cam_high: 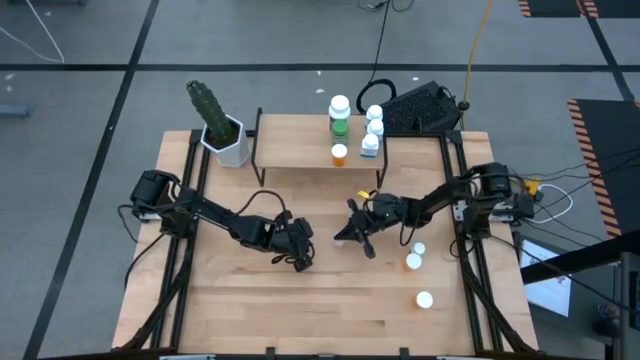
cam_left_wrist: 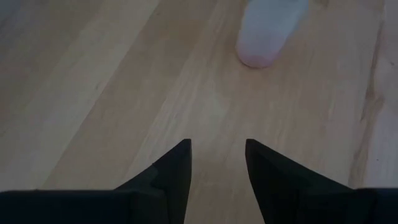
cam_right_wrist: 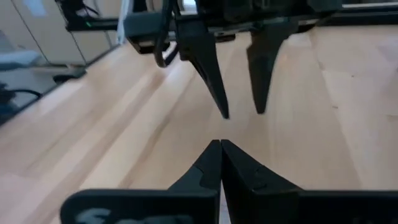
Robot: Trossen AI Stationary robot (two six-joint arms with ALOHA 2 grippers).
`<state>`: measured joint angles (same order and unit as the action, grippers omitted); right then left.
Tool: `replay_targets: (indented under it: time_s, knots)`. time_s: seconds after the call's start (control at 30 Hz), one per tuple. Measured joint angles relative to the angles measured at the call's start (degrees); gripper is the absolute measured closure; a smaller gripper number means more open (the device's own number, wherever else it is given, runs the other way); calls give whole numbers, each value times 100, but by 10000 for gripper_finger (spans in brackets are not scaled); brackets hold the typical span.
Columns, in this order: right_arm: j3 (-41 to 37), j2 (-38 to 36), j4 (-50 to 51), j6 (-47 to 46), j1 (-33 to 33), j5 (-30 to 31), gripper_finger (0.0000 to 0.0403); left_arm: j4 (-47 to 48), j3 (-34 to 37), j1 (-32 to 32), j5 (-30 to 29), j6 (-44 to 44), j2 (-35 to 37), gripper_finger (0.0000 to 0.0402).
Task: Pick and place medicine bottles onto shelf by color
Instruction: Close the lid on the transparent capsule bottle
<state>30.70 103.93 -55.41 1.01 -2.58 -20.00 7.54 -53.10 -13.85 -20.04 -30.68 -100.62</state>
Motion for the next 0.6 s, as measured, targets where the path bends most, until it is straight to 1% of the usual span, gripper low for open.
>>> replay_targets:
  time_s: [0.07, 0.17, 0.4, 0.6]
  knots:
    - [-2, 200, -243, -62, 4, -130, 403, 4, 0, -7, -1, 0, 0, 250]
    - [-7, 408, -423, -30, 31, -137, 403, 23, 0, -9, -1, 0, 0, 250]
    - [-8, 721, -500, 26, 32, -125, 403, 47, 0, -6, -1, 0, 0, 250]
    - [-22, 683, -678, 14, 35, -112, 403, 44, 0, -4, -1, 0, 0, 250]
